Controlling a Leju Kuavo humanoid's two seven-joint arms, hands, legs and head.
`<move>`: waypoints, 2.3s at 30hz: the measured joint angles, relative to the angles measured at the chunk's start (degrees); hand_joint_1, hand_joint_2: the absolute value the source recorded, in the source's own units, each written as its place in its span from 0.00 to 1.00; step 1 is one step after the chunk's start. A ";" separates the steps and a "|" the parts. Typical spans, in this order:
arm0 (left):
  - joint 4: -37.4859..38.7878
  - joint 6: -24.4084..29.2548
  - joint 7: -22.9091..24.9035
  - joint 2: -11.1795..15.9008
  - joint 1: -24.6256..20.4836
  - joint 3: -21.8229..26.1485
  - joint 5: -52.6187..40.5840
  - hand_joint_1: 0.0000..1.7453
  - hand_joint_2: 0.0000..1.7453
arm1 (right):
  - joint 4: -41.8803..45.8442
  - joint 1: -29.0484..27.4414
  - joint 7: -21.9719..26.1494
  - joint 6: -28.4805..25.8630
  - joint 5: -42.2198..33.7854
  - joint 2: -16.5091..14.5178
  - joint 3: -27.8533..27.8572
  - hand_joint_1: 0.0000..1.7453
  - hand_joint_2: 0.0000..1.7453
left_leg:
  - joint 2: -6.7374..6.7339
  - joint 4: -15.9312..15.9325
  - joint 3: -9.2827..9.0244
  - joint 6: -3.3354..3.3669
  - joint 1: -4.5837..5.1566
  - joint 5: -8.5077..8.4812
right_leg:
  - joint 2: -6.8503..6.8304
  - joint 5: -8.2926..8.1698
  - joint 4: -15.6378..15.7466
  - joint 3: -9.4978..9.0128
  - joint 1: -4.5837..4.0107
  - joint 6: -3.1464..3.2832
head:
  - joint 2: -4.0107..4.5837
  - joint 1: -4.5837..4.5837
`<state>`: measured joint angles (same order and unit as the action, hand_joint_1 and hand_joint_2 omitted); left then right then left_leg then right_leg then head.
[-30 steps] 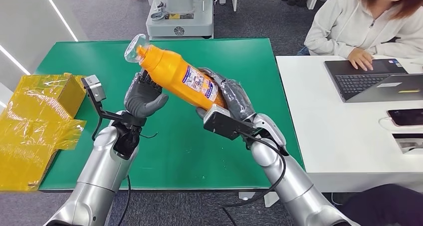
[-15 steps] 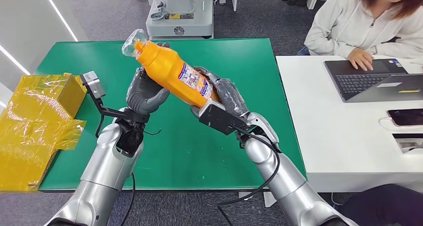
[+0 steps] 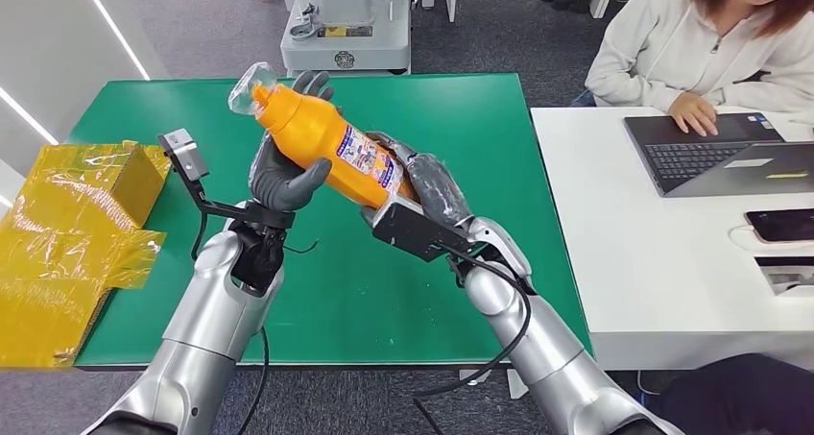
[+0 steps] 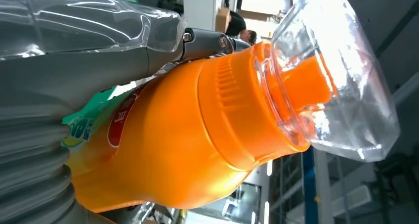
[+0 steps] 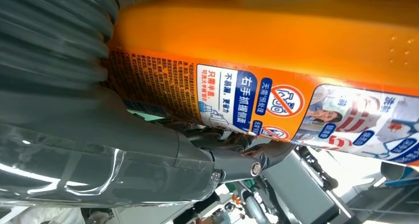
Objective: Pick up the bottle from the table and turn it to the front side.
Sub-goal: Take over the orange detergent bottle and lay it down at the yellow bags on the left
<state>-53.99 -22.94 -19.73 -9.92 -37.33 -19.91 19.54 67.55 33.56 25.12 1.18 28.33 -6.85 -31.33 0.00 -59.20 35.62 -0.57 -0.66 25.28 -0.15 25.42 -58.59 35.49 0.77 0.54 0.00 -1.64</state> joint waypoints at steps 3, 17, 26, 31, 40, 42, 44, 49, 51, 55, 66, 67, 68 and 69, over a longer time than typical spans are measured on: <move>1.66 0.26 -0.12 -0.26 -0.75 0.00 -1.64 0.00 1.00 | -0.84 0.01 -0.08 -0.22 0.70 -0.02 -0.01 1.00 1.00 | 0.00 0.00 0.00 0.00 0.00 0.00 | -0.01 0.00 0.00 0.00 0.00 0.00 | 0.00 0.00; 6.49 -0.23 -0.51 -0.85 -2.51 0.00 -2.80 1.00 1.00 | -4.36 0.55 0.08 -0.50 1.38 -0.87 -0.01 1.00 1.00 | 0.00 0.00 0.00 0.00 0.00 0.00 | 0.00 0.00 -0.01 0.00 0.00 0.00 | 0.00 0.00; 7.76 -0.75 -1.20 -0.90 -2.64 0.06 -2.53 1.00 1.00 | -5.81 0.70 0.74 -0.60 1.63 -1.48 -0.24 0.53 1.00 | 0.00 0.00 0.01 0.00 0.00 0.00 | 0.00 0.00 0.00 0.00 0.00 0.00 | 0.00 0.00; 8.01 -1.16 -1.43 -0.69 -2.64 0.07 -3.05 1.00 1.00 | -5.78 0.47 0.72 -0.81 1.91 -1.48 -0.30 0.00 1.00 | 0.00 0.00 0.00 0.00 0.00 0.00 | 0.01 0.00 0.00 0.00 0.00 0.00 | 0.00 0.00; 10.02 0.64 -2.51 3.13 -3.10 0.15 -7.35 1.00 1.00 | -5.12 -2.87 0.45 -2.68 1.75 0.35 1.62 0.00 1.00 | -0.02 0.01 0.00 0.00 0.00 0.00 | 0.04 0.00 0.00 0.02 0.00 0.00 | 0.00 0.00; 11.00 1.48 -2.95 4.52 -3.53 0.27 -8.88 1.00 1.00 | -5.14 -3.66 0.85 -3.53 1.97 1.29 2.54 0.00 1.00 | -0.02 0.00 0.00 0.00 0.00 0.00 | 0.05 0.00 0.00 0.03 0.00 0.00 | 0.00 -0.01; 11.92 2.07 -3.30 5.58 -4.02 0.38 -9.92 1.00 1.00 | -5.14 -4.13 1.06 -3.96 2.09 2.02 3.16 0.00 1.00 | -0.02 0.00 0.00 0.00 0.00 0.00 | 0.06 0.00 -0.01 0.03 0.00 0.00 | 0.00 -0.01; 13.88 6.83 -5.78 7.45 -6.35 0.42 -16.12 1.00 1.00 | -5.04 -4.42 1.24 -3.96 1.58 2.96 3.49 0.00 1.00 | -0.05 0.00 0.00 0.00 0.00 0.00 | 0.08 0.00 -0.01 0.04 0.00 0.00 | 0.00 0.00; 14.32 11.10 -7.32 8.70 -8.17 0.23 -22.43 1.00 1.00 | -4.98 -4.40 1.32 -3.85 1.21 3.35 3.49 0.00 1.00 | -0.06 0.00 0.00 -0.01 -0.01 0.00 | 0.10 0.00 -0.02 0.05 -0.01 0.01 | 0.00 0.00; 15.22 19.51 -8.09 11.25 -13.14 -1.41 -35.79 1.00 1.00 | -5.13 -4.06 1.86 -3.78 0.11 3.68 3.47 0.00 1.00 | -0.05 0.00 0.00 -0.02 -0.02 -0.01 | 0.08 0.00 -0.05 0.06 -0.01 0.01 | 0.00 0.00; 19.81 35.71 -4.69 16.30 -23.22 -13.04 -68.81 1.00 1.00 | -5.99 -3.04 2.69 -4.27 -0.81 3.84 3.44 0.00 1.00 | -0.06 0.00 0.01 -0.02 0.00 -0.01 | 0.10 0.00 -0.05 0.06 0.00 0.01 | 0.00 0.01; 20.53 36.52 -4.00 16.63 -23.94 -14.38 -71.79 1.00 1.00 | -6.04 -2.92 2.68 -4.39 -0.83 3.84 3.48 0.00 1.00 | -0.06 -0.01 0.01 -0.02 0.00 -0.01 | 0.11 0.00 -0.05 0.06 0.00 0.01 | 0.00 0.00; 21.24 37.33 -3.31 16.91 -24.59 -15.70 -74.43 1.00 1.00 | -6.07 -2.85 2.67 -4.54 -0.85 3.85 3.52 0.00 1.00 | -0.06 -0.01 0.01 -0.02 0.00 -0.01 | 0.11 0.00 -0.05 0.06 0.00 0.01 | 0.00 0.00; 21.97 38.12 -2.49 17.15 -25.17 -17.00 -77.00 1.00 1.00 | -6.07 -2.84 2.66 -4.70 -0.86 3.85 3.57 0.00 1.00 | -0.06 -0.01 0.00 -0.02 0.00 -0.01 | 0.11 0.00 -0.05 0.06 0.00 0.01 | 0.00 0.00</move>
<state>-32.02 15.18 -22.22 7.23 -62.49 -36.91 -57.46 61.48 30.72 27.78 -3.52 27.47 -2.99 -27.76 -0.06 -59.20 35.62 -0.59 -0.66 25.27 -0.04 25.41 -58.64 35.55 0.77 0.54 0.00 -1.64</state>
